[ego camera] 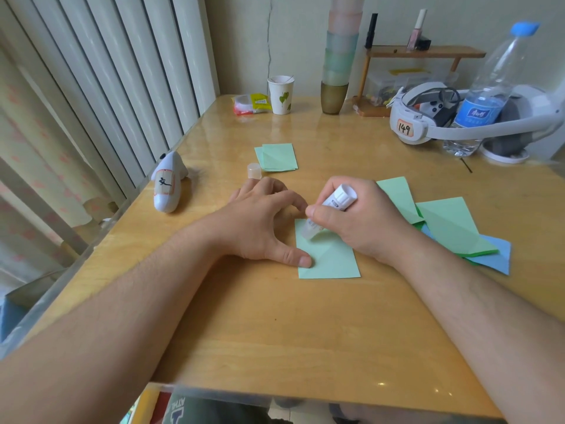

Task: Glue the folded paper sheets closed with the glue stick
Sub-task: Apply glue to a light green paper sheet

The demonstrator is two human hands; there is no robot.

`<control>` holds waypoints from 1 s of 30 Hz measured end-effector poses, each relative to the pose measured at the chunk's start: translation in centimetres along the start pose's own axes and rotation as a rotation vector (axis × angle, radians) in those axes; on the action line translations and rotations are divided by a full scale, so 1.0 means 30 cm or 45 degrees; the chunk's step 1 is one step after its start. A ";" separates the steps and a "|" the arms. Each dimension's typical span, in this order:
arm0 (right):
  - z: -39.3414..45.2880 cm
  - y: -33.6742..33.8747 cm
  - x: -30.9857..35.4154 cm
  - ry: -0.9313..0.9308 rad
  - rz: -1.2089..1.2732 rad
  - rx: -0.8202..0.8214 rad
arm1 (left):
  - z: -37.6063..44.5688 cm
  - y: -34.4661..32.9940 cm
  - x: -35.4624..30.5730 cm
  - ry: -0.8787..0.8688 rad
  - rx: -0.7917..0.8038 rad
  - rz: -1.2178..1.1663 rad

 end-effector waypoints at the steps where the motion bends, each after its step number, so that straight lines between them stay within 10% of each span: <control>1: -0.001 -0.005 0.000 0.001 -0.015 0.009 | -0.001 0.002 0.001 -0.017 -0.009 -0.008; 30: -0.019 0.125 -0.045 -0.104 -0.299 0.015 | -0.009 0.007 -0.014 -0.067 0.057 -0.006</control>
Point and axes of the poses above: each hand's wrist, its own z-axis towards the middle knuckle, its own y-axis out of the back of the hand, x = y × z, the point moved 7 cm from there along z, towards the middle knuckle, and after that the axes turned 1 degree about -x, right-handed, at the moved point
